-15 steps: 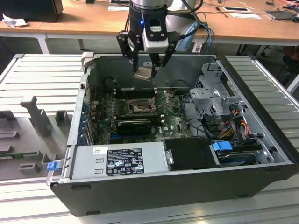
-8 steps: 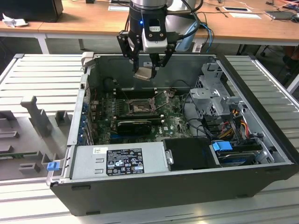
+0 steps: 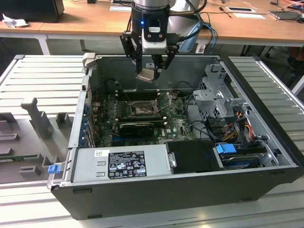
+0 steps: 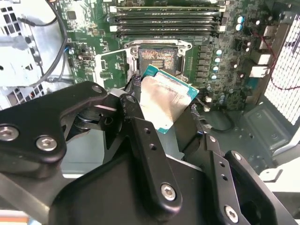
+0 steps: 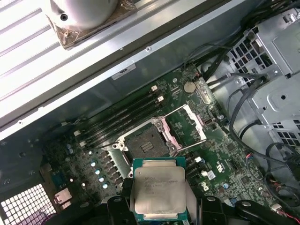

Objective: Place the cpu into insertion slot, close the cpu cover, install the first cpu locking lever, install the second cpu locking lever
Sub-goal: 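Place the cpu into insertion slot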

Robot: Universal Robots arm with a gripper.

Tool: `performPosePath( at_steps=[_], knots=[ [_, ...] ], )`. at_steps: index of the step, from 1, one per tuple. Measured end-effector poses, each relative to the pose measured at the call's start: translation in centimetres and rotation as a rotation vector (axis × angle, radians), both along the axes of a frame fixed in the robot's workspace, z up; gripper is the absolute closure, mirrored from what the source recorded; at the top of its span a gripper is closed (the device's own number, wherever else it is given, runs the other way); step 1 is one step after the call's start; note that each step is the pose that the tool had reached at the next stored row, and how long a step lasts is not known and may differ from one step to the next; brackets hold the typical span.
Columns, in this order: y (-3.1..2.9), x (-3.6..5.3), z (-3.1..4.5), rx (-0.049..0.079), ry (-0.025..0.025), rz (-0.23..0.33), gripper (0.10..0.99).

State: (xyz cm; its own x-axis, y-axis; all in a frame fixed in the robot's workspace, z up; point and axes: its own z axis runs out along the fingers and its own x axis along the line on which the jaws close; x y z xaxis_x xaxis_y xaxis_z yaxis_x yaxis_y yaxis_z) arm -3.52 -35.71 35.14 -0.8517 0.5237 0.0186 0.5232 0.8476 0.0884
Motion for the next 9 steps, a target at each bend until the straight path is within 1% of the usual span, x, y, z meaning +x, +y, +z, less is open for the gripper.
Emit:
performPosePath(
  at_steps=[2,3,5,9],
  knots=[
    [0.0,0.0,-0.02,0.0,0.0,-0.033,0.561],
    [0.0,0.0,-0.05,0.0,0.0,-0.062,0.561],
    [0.0,0.0,-0.07,0.0,0.0001,-0.102,0.561],
    [0.0,0.0,-0.11,0.0,0.0,-0.16,0.561]
  ],
)
